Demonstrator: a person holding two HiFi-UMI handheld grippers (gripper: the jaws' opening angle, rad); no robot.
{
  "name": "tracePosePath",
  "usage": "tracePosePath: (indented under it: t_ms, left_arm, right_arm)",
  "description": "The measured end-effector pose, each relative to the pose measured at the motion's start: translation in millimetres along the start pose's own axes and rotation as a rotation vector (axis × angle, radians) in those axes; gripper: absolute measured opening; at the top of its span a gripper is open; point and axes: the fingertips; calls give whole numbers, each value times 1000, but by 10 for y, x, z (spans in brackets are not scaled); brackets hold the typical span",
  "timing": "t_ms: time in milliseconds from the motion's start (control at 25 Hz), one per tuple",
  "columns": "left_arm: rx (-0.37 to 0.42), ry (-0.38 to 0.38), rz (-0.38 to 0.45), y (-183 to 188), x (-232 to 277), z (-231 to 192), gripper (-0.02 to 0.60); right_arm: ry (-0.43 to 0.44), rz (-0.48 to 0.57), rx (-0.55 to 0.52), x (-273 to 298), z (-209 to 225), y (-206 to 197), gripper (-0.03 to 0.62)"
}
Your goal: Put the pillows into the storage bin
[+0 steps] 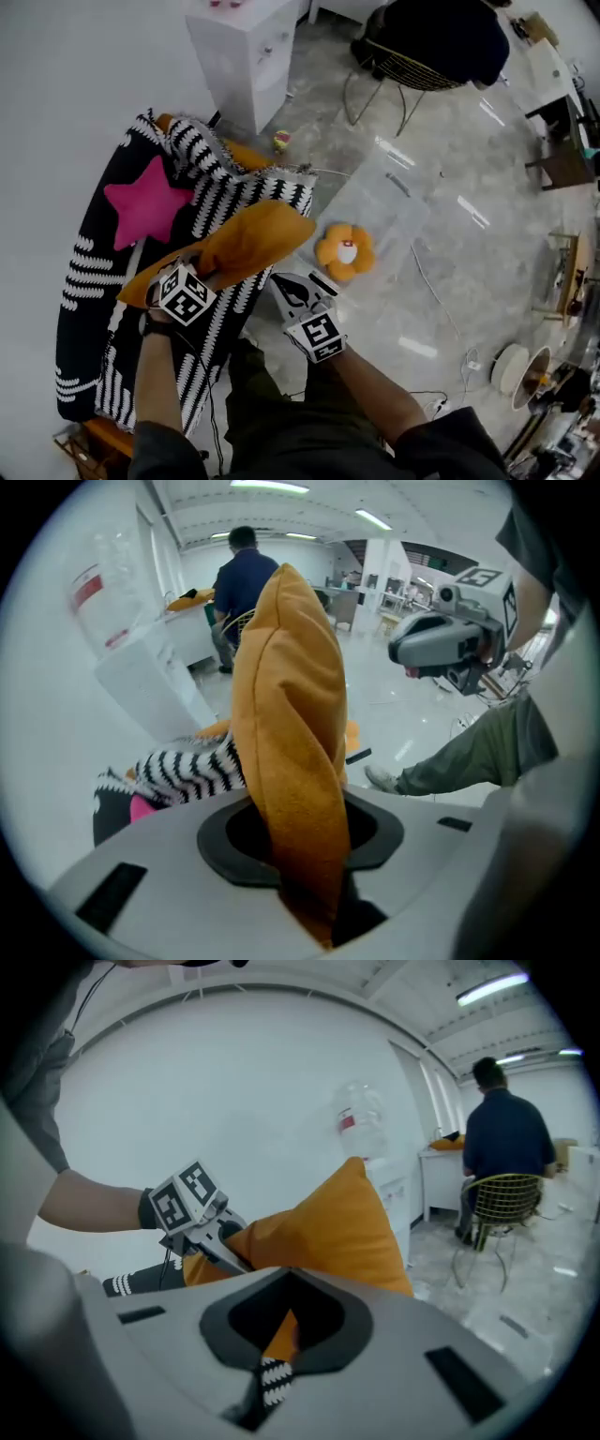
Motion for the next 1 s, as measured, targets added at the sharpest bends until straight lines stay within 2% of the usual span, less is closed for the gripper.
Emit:
tracePosePath:
  t_ms: [160,320,400,560,680,760,1000]
  left_arm:
    - [112,-61,39,1236,562,412,133]
    - [195,-132,69,2345,1153,894,135]
    - [209,-164,86,2805,1446,1115,137]
    - [185,-223,108,3529,2001,1569,137]
    - [122,-279,111,3792,2406,1877,137]
    - [73,-308,104,3830,2725,2023,140]
    - [-40,-347,27,3493,3784,2193,138]
  right_arm:
    - [-144,35,80,-795,839,-263,0]
    - [-278,54,182,-1495,1503,-707,-1]
    - [-336,67,234,-1779,1785,-930,0]
    - [-423,89,322,-2274,2282,-1334,0]
    - [-468,96,379,-2523,2560,-1601,0]
    - [-487,99,408,-2615,2720,-1761,0]
    - [-506,67,478,-2560,3061,-2392,0]
Point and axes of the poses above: the fingertips, and each gripper's own axes: x forward along the fingers, z to its right, y out of its top, and after that the axes turned 1 degree about x, right-handed
